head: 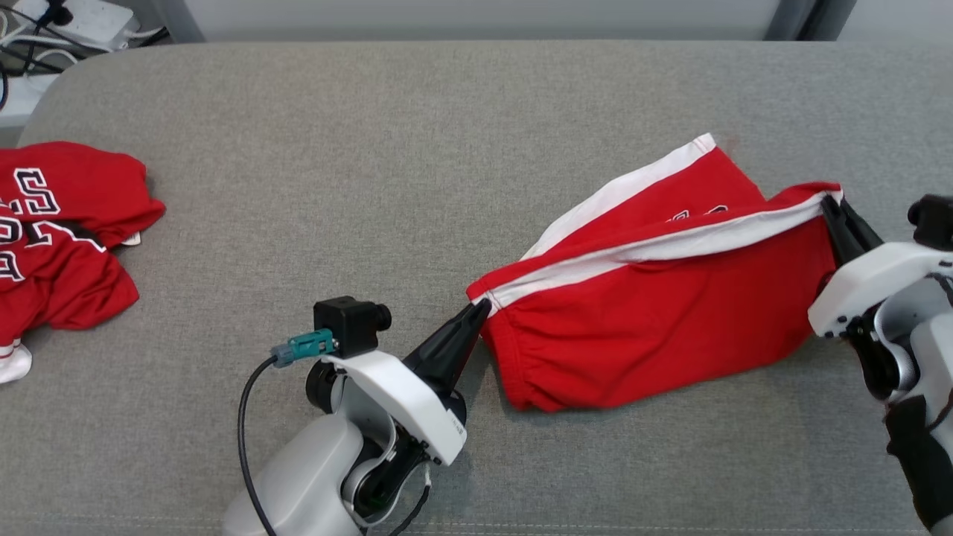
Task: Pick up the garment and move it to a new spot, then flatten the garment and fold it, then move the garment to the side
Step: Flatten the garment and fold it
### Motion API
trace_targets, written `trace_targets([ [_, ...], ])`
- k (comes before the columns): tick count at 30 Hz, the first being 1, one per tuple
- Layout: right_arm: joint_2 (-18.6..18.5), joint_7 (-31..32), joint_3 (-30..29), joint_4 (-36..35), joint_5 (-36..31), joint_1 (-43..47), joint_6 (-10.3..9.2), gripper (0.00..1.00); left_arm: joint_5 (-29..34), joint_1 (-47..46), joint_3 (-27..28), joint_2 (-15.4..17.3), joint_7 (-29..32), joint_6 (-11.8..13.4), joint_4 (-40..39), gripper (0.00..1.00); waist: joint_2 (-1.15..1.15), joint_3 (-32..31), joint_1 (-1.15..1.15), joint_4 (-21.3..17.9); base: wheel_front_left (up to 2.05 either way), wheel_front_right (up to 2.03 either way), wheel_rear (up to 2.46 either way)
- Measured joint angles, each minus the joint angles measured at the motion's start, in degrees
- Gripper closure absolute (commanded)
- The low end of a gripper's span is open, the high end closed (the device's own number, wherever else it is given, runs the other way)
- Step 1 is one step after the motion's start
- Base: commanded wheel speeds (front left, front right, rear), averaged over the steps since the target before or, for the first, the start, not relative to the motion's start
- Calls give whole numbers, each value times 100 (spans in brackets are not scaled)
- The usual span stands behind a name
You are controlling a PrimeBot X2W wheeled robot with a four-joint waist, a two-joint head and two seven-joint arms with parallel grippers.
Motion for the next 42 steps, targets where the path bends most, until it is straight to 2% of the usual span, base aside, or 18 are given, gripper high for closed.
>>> trace_targets([
  [10, -131, -212, 719, 1524, 78, -1684, 2, 100, -257, -1022, -43, -352, -443, 0, 1073, 100, 0, 644, 0, 365, 0, 0, 0],
  [19, -333, -358, 1372, 2164, 381, -2380, 2, 100, -577, -1473, -470, -513, -493, 0, 1263, 100, 0, 1002, 0, 763, 0, 0, 0],
  [26, -305, -465, 1872, 2492, 550, -2626, 2, 100, -768, -1680, -757, -526, -528, 0, 1504, 100, 0, 1113, 0, 911, 0, 0, 0],
  [28, -321, -503, 1985, 2585, 576, -2686, 2, 90, -817, -1727, -811, -531, -589, 0, 1532, 100, 0, 1123, 0, 927, 0, 0, 0],
  [29, -322, -523, 2033, 2643, 603, -2709, 2, 73, -832, -1751, -854, -532, -619, 0, 1546, 93, 0, 1126, 0, 931, 0, 0, 0],
  [30, -320, -550, 2056, 2686, 622, -2718, 2, 52, -864, -1784, -898, -533, -625, 0, 1557, 69, 0, 1126, 0, 930, 0, 0, 0],
  [31, -322, -584, 2080, 2726, 632, -2725, 2, 4, -873, -1806, -928, -534, -641, 0, 1567, 49, 0, 1123, 0, 928, 0, 0, 0],
  [32, -324, -628, 2097, 2773, 664, -2738, 2, 0, -893, -1811, -951, -536, -668, 0, 1586, 0, 0, 1117, 0, 924, 0, 0, 0],
  [38, -315, -964, 2215, 2849, 726, -2804, 2, 0, -955, -1813, -1013, -547, -871, 0, 1797, 0, 0, 1016, 0, 848, 0, 0, 0],
  [42, -313, -1051, 2230, 2565, 734, -2765, 2, 0, -804, -1811, -932, -526, -1022, 35, 1987, 0, 0, 864, 0, 744, 0, 0, 0],
])
